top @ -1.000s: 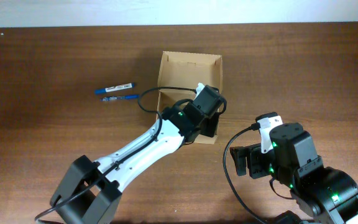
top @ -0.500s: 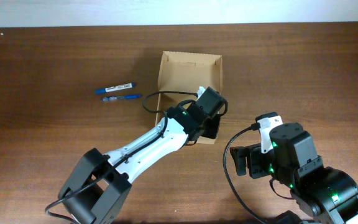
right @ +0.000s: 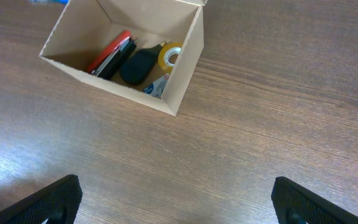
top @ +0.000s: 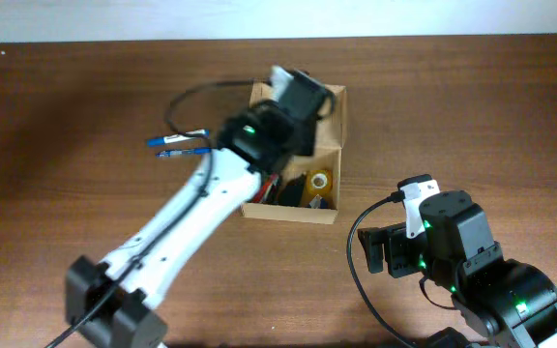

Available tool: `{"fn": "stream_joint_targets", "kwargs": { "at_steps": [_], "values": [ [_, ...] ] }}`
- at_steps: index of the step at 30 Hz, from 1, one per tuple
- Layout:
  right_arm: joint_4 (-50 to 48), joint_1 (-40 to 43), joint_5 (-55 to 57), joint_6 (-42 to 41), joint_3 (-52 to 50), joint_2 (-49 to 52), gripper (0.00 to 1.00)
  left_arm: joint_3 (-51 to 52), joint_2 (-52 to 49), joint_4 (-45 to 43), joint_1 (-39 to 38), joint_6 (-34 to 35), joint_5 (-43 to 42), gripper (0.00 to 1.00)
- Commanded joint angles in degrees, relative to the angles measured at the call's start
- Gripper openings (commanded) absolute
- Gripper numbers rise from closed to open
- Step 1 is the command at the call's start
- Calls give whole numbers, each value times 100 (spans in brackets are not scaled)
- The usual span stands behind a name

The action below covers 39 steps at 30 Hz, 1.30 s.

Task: Pack container
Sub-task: 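Move the left gripper back to the blue pen and grasp it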

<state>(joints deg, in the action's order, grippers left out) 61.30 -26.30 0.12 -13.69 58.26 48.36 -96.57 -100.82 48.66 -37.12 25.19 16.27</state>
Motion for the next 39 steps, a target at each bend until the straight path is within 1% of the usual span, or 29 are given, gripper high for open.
{"fn": "stream_joint_targets", "kwargs": {
  "at_steps": [1, 4, 5, 7, 8, 9, 12, 13, 15, 16, 17, 19, 20, 21, 22, 23, 25, 26, 28, 29, 32, 34, 36, 38, 39],
  "values": [
    [-2, -33, 55, -24, -20, -37, 99, -120, 313, 87, 518, -262, 442, 49],
    [-2, -33, 55, -22, -20, -37, 99, -111, 328, 343, 1327, -245, 433, 49],
    [-2, -33, 55, -24, -20, -37, 99, -85, 308, 446, 1556, -70, 433, 49],
    [-2, -33, 55, -24, -20, -37, 99, -85, 162, 682, 1871, 638, 341, 50],
    [-2, -33, 55, -22, -20, -37, 99, -85, 48, 758, 1993, 992, 151, 54],
    [0, -33, 55, -22, -20, -37, 99, -85, -72, 782, 2092, 1292, -28, 56],
    [0, -31, 55, -24, -20, -37, 99, -85, -682, 761, 2396, 2382, -654, 56],
    [-2, -33, 55, -22, -20, -37, 99, -85, -929, 737, 2476, 2570, -848, 56],
    [-2, -33, 55, -24, -20, -37, 99, -85, -1364, 640, 2612, 2798, -1300, 70],
    [-2, -33, 55, -24, -20, -37, 99, -85, -1582, 520, 2669, 2817, -1598, 73],
    [-2, -31, 55, -22, -20, -37, 99, -85, -1797, 315, 2710, 2817, -1862, 79],
    [-2, -33, 55, -24, -20, -37, 99, -85, -2098, -28, 2752, 2815, -2009, 80],
    [0, -33, 55, -22, -20, -37, 99, -85, -2155, -9, 2756, 2813, -1941, 84],
    [-2, -31, 55, -22, -20, -37, 99, -85, -2184, -24, 2763, 2820, -1884, 94],
    [-2, -33, 55, -24, -20, -37, 99, -85, -2197, -70, 2782, 3029, -1888, 100],
    [-2, -33, 55, -22, -20, -37, 99, -85, -2197, -22, 2806, 3329, -1886, 100],
    [0, -33, 55, -24, -20, -37, 99, -85, -2197, 57, 2870, 3375, -1818, 100],
    [-2, -33, 55, -22, -20, -37, 99, -85, -2197, 221, 2903, 3633, -1639, 100],
    [-2, -33, 55, -22, -20, -37, 99, -85, -2197, 852, 2977, 4671, -1202, 100],
    [0, -33, 55, -24, -20, -37, 99, -85, -2197, 988, 3003, 4920, -1128, 100],
    [0, -33, 55, -24, -20, -37, 99, -85, -2197, 1067, 3093, 5351, -1034, 100],
    [0, -31, 55, -24, -20, -37, 99, -85, -2197, 1067, 3136, 5595, -824, 99],
    [-2, -33, 55, -22, -20, -37, 100, -85, -2208, 1075, 3180, 5818, -732, 94],
    [-2, -33, 55, -24, -20, -37, 99, -85, -2273, 1071, 3204, 6000, -737, 94],
    [0, -33, 55, -22, -20, -37, 99, -85, -2345, 1067, 3204, 6116, -741, 91]
  ]
}}
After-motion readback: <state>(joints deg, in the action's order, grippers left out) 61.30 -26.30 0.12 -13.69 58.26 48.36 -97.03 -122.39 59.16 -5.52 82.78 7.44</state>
